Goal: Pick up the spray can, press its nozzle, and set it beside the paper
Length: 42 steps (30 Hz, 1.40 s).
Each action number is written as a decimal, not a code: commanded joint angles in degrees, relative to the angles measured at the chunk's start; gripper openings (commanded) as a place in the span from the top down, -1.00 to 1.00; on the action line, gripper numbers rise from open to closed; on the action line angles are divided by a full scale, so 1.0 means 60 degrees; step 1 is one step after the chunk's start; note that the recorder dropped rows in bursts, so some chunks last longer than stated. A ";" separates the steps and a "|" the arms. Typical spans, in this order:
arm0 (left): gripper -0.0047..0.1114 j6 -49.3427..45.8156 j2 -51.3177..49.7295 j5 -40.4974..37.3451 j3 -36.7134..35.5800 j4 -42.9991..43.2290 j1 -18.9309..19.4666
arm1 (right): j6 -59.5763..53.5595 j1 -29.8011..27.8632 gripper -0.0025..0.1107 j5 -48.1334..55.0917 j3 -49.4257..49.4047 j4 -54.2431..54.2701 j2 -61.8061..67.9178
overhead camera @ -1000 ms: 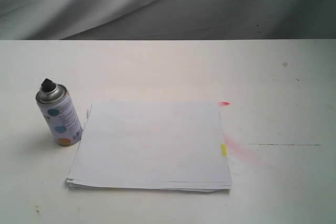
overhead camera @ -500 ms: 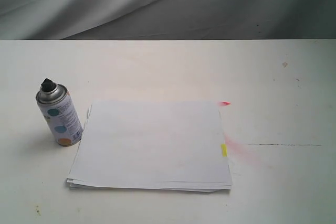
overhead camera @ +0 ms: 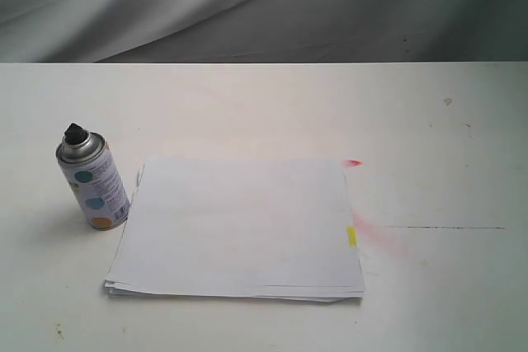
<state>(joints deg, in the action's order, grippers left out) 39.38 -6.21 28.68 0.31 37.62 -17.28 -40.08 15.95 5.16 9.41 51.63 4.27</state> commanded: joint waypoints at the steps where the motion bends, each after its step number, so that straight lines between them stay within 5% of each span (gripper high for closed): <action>1: 0.92 0.0138 0.0020 -0.0070 -0.0052 0.0009 -0.0045 | 0.0013 -0.0003 0.96 -0.0125 -0.0282 0.0069 -0.0032; 21: 0.92 0.0138 0.0020 -0.0079 -0.0052 0.0008 -0.0045 | -0.0075 -0.0073 0.96 0.0248 -0.0319 -0.0002 -0.0395; 30: 0.92 0.0138 0.0021 -0.0079 -0.0052 0.0040 -0.0045 | -0.0163 -0.3828 0.96 0.1534 -0.0365 0.0809 -0.0712; 35: 0.92 0.0138 0.0021 -0.0079 -0.0052 0.0040 -0.0045 | -0.0591 -0.3898 0.96 0.0473 -0.0373 0.0730 -0.0712; 38: 0.92 0.0110 0.0021 -0.0079 -0.0052 0.0040 -0.0045 | 0.0919 -0.3898 0.96 0.0394 -0.0373 -0.2274 -0.0712; 40: 0.92 0.0110 0.0021 -0.0079 -0.0052 0.0040 -0.0045 | 0.4565 -0.3898 0.96 0.0394 -0.0373 -0.6430 -0.0712; 42: 0.92 0.0110 0.0021 -0.0079 -0.0052 0.0040 -0.0045 | 0.7121 -0.3898 0.96 0.0416 -0.0449 -0.8707 -0.0712</action>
<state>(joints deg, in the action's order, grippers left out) 39.81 -6.21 28.46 0.31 37.74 -17.28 -10.77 -7.04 7.79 7.51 13.22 0.28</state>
